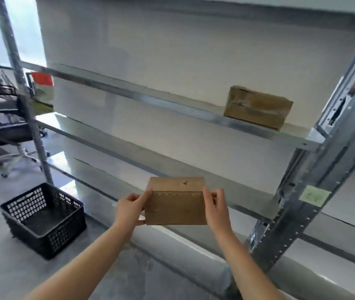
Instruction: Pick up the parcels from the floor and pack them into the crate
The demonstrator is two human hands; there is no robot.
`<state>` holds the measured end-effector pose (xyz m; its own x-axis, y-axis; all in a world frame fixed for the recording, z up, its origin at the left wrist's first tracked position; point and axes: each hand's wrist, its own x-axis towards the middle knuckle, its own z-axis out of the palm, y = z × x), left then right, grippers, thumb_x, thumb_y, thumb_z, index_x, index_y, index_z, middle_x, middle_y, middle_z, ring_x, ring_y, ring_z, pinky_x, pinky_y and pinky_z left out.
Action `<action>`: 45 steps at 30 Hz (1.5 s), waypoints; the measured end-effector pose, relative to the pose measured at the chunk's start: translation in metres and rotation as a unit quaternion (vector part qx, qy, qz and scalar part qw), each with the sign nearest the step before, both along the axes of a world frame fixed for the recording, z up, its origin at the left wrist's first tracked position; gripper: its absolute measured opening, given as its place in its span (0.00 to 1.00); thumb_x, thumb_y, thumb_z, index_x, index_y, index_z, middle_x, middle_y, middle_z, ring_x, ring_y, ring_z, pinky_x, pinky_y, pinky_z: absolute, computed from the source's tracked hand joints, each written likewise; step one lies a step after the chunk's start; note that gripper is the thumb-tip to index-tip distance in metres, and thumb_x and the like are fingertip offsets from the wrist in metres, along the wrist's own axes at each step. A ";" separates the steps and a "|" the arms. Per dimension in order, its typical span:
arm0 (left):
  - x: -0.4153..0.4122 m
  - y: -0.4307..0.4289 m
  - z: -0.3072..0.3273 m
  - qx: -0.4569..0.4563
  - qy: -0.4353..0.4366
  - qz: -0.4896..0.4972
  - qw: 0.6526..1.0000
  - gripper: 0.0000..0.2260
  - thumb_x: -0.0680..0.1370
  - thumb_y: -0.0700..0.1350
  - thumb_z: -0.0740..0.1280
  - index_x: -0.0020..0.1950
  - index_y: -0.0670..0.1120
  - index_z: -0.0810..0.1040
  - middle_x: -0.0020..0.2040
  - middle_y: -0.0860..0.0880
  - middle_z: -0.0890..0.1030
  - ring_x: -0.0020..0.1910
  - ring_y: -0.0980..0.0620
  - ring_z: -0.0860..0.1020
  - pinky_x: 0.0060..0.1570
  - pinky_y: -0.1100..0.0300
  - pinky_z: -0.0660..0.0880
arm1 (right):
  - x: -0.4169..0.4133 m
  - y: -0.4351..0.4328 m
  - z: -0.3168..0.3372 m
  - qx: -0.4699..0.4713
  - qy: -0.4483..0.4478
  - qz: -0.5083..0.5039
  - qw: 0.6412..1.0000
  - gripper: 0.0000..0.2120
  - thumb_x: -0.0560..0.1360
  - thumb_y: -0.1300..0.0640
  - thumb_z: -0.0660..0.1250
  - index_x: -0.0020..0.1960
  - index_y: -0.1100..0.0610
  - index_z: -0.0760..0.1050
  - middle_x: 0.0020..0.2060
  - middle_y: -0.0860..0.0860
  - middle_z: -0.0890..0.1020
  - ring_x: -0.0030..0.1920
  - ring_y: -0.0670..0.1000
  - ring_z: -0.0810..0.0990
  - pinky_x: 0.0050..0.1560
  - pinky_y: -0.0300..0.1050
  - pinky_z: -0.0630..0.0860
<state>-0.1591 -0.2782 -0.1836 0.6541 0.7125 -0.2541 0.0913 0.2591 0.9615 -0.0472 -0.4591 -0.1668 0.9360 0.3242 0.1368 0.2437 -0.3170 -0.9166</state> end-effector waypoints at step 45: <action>0.022 0.439 -0.021 0.033 0.038 0.326 0.944 0.21 0.67 0.63 0.72 0.50 0.47 0.82 0.46 0.47 0.85 0.48 0.49 0.82 0.51 0.54 0.79 | 0.156 0.557 -0.038 0.103 0.257 0.418 0.865 0.15 0.69 0.79 0.65 0.48 0.62 0.73 0.55 0.51 0.84 0.56 0.47 0.82 0.47 0.40 0.80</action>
<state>-0.1374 0.1605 -0.2050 0.0535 0.9732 -0.2235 0.0028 0.2237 0.9747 0.1085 0.0982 -0.2048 0.3404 0.9357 -0.0929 -0.1481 -0.0442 -0.9880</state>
